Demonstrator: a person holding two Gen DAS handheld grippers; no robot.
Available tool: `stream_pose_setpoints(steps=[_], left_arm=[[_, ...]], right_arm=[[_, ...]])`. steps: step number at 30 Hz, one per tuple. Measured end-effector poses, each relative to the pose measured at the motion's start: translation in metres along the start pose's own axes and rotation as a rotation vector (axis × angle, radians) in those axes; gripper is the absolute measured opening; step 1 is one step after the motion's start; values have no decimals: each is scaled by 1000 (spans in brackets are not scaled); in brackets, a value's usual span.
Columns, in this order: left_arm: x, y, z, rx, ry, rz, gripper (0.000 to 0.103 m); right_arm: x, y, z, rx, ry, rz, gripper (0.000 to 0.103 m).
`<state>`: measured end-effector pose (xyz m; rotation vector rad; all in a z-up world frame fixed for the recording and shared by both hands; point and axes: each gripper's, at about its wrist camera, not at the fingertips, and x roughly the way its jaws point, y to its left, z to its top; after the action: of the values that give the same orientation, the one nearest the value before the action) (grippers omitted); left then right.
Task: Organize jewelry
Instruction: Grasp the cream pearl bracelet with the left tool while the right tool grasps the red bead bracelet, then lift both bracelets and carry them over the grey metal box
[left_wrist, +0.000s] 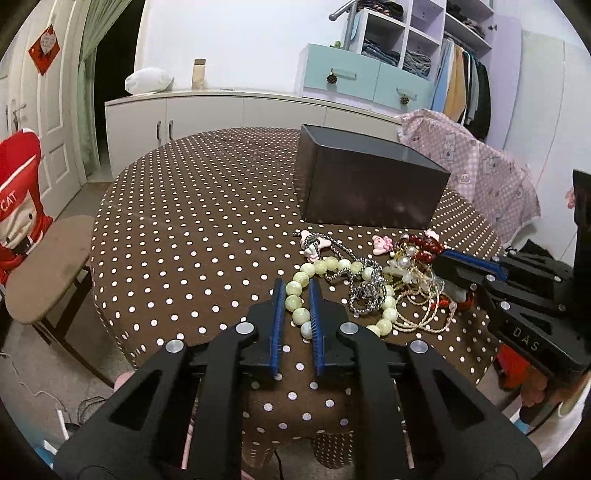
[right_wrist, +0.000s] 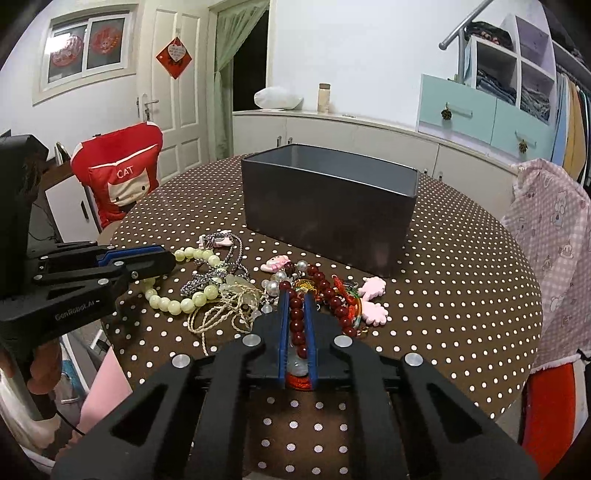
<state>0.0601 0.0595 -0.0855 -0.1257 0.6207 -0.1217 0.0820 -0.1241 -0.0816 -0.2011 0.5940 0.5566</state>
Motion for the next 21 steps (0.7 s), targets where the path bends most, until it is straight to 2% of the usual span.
stream_pose_setpoints(steps=[6, 11, 14, 16, 19, 20, 21], left_arm=[[-4, 2, 9, -9, -35, -13, 10], [-21, -3, 18, 33, -130, -41, 10], [-27, -6, 21, 61, -157, -58, 10], [-28, -8, 18, 87, -150, -72, 10], [-17, -5, 13, 89, -80, -67, 11], [-11, -3, 11, 87, -53, -53, 19], [-9, -2, 9, 85, -41, -46, 41]], right_arm=[[-9, -5, 4, 23, -21, 2, 6], [-20, -11, 12, 36, -52, -9, 7], [-27, -15, 17, 47, -70, -11, 6], [-30, -18, 18, 52, -79, -19, 6], [-31, -20, 17, 61, -80, -23, 7], [-31, -21, 16, 63, -79, -23, 6], [-30, -21, 15, 66, -75, -24, 7]])
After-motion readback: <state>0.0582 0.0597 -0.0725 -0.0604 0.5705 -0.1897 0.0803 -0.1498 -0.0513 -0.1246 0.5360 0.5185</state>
